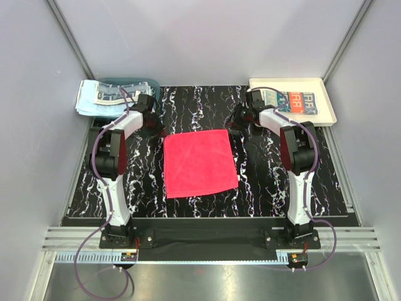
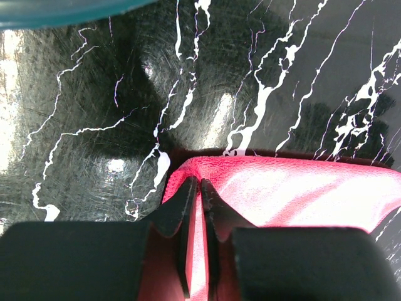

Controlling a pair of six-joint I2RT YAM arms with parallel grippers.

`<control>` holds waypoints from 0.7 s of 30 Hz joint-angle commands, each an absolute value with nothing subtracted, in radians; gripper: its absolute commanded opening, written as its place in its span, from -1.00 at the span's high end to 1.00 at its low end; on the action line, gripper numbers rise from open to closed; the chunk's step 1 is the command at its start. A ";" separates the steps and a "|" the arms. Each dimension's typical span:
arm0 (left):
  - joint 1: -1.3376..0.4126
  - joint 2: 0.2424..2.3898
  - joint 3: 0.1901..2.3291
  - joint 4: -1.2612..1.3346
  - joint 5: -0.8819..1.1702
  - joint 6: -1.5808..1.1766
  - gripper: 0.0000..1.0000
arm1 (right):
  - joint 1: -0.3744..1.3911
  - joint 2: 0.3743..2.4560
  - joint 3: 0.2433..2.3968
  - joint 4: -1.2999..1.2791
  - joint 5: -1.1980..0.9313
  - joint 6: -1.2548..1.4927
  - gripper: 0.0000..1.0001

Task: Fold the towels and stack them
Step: Fold the towel

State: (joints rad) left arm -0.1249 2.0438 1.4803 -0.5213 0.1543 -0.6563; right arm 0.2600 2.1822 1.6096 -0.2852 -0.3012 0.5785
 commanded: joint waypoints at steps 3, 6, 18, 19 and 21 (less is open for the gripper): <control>-0.118 2.020 1.496 -0.494 0.172 -0.658 0.89 | 0.270 2.201 1.615 -0.250 -0.334 0.592 0.16; -0.118 2.025 1.509 -0.505 0.166 -0.657 0.97 | 0.272 2.209 1.615 -0.247 -0.341 0.597 0.17; -0.112 2.039 1.532 -0.514 0.156 -0.652 1.00 | 0.276 2.238 1.614 -0.236 -0.356 0.612 0.29; -0.112 2.040 1.535 -0.515 0.156 -0.650 1.00 | 0.276 2.238 1.617 -0.238 -0.354 0.615 0.30; -0.112 2.046 1.540 -0.517 0.155 -0.649 1.00 | 0.276 2.244 1.621 -0.233 -0.354 0.617 0.33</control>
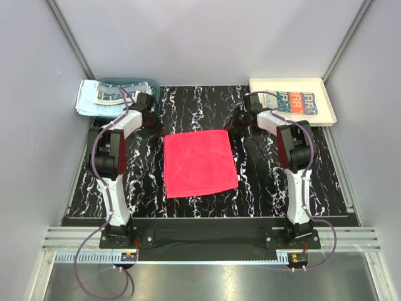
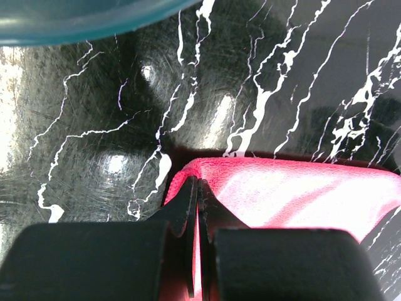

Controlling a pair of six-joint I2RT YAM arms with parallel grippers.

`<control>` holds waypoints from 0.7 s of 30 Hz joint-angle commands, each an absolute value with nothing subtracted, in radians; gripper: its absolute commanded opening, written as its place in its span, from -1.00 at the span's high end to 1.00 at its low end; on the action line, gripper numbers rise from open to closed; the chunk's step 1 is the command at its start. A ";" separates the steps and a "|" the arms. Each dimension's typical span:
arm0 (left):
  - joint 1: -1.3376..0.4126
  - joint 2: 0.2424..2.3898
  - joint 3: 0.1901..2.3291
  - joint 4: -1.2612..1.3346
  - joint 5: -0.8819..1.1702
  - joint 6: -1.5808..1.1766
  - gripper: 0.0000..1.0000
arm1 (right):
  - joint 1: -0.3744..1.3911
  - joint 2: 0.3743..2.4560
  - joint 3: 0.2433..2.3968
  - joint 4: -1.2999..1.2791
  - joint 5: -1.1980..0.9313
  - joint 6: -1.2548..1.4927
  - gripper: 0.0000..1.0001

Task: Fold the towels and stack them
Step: Fold the towel

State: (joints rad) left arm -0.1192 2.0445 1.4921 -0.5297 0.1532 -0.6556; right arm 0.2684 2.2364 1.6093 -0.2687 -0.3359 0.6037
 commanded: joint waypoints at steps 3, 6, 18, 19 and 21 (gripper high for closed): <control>-0.110 2.056 1.557 -0.522 0.155 -0.644 1.00 | 0.276 2.256 1.635 -0.235 -0.364 0.623 0.43; -0.107 2.065 1.568 -0.520 0.156 -0.640 1.00 | 0.276 2.270 1.643 -0.232 -0.368 0.630 0.59; -0.071 2.105 1.603 -0.502 0.170 -0.598 1.00 | 0.236 2.263 1.652 -0.209 -0.327 0.620 0.98; -0.069 2.109 1.605 -0.497 0.172 -0.595 1.00 | 0.233 2.264 1.666 -0.212 -0.327 0.615 0.99; -0.066 2.118 1.615 -0.482 0.179 -0.586 1.00 | 0.224 2.269 1.678 -0.215 -0.324 0.611 1.00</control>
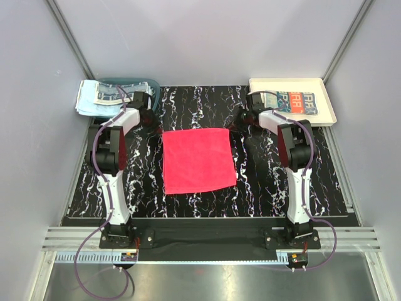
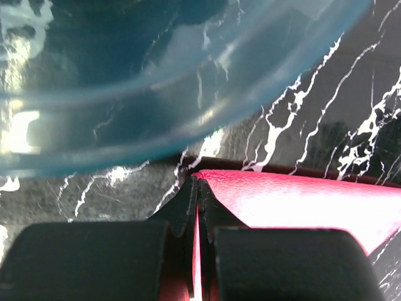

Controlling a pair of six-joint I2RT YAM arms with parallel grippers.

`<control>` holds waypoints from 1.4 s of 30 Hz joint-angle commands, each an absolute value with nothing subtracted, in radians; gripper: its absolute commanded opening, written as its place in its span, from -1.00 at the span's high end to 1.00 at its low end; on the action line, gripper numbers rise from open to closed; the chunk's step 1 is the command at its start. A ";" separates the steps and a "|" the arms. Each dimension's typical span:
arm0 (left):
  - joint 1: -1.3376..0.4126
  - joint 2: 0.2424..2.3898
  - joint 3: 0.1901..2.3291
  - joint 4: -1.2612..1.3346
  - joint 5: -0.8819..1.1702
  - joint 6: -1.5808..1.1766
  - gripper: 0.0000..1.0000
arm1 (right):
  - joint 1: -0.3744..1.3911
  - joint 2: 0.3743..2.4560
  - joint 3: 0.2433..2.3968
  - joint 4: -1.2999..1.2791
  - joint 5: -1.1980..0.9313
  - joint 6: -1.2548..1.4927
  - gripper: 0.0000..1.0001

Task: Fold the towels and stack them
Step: Fold the towel

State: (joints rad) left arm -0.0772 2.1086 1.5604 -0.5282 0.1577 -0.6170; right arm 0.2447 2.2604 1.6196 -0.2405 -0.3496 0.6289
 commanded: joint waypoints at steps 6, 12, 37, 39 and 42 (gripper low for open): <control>-0.063 2.126 1.623 -0.417 0.225 -0.575 1.00 | 0.219 2.279 1.724 -0.218 -0.340 0.586 1.00; -0.064 2.096 1.577 -0.371 0.258 -0.592 1.00 | 0.219 2.231 1.684 -0.187 -0.344 0.571 1.00; -0.201 1.504 0.870 -0.195 0.137 -0.732 1.00 | 0.233 1.743 0.967 -0.009 -0.319 0.603 1.00; -0.219 1.476 0.828 -0.187 0.120 -0.738 1.00 | 0.239 1.694 0.927 0.032 -0.319 0.607 1.00; -0.233 1.424 0.784 -0.192 0.103 -0.735 1.00 | 0.253 1.631 0.864 0.035 -0.308 0.612 1.00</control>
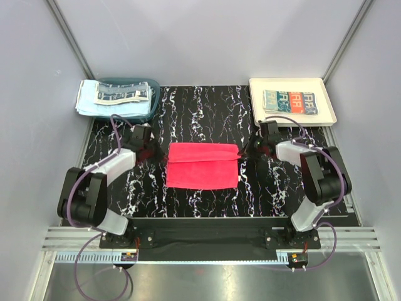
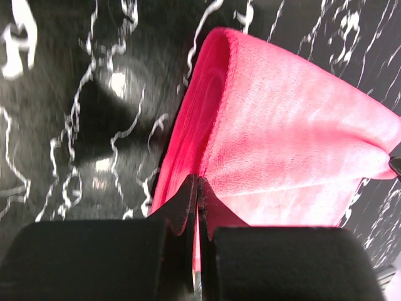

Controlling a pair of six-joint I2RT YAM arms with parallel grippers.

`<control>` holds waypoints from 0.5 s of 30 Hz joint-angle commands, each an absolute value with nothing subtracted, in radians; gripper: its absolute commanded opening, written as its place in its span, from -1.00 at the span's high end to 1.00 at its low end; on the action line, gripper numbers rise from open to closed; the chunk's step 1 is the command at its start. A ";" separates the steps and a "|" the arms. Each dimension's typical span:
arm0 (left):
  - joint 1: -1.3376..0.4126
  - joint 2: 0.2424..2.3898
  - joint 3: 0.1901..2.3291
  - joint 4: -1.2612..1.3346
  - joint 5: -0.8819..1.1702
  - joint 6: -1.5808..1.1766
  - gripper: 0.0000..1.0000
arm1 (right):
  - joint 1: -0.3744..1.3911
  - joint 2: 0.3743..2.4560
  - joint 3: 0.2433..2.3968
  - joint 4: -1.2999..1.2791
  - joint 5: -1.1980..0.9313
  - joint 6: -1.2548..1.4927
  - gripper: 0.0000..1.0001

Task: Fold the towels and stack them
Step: Fold the towel

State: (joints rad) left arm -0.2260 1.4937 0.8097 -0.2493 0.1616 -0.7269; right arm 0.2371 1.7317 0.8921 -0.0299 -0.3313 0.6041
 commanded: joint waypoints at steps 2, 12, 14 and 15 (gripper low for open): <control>-0.235 1.391 0.766 -0.199 0.100 -0.733 1.00 | 0.264 1.599 0.824 0.035 -0.296 0.620 1.00; -0.236 1.284 0.723 -0.268 0.086 -0.704 1.00 | 0.311 1.428 0.730 0.005 -0.259 0.649 0.99; -0.235 1.275 0.707 -0.265 0.101 -0.707 1.00 | 0.316 1.399 0.718 -0.023 -0.256 0.650 0.99; -0.235 1.270 0.703 -0.265 0.104 -0.707 1.00 | 0.319 1.390 0.703 -0.026 -0.253 0.653 0.98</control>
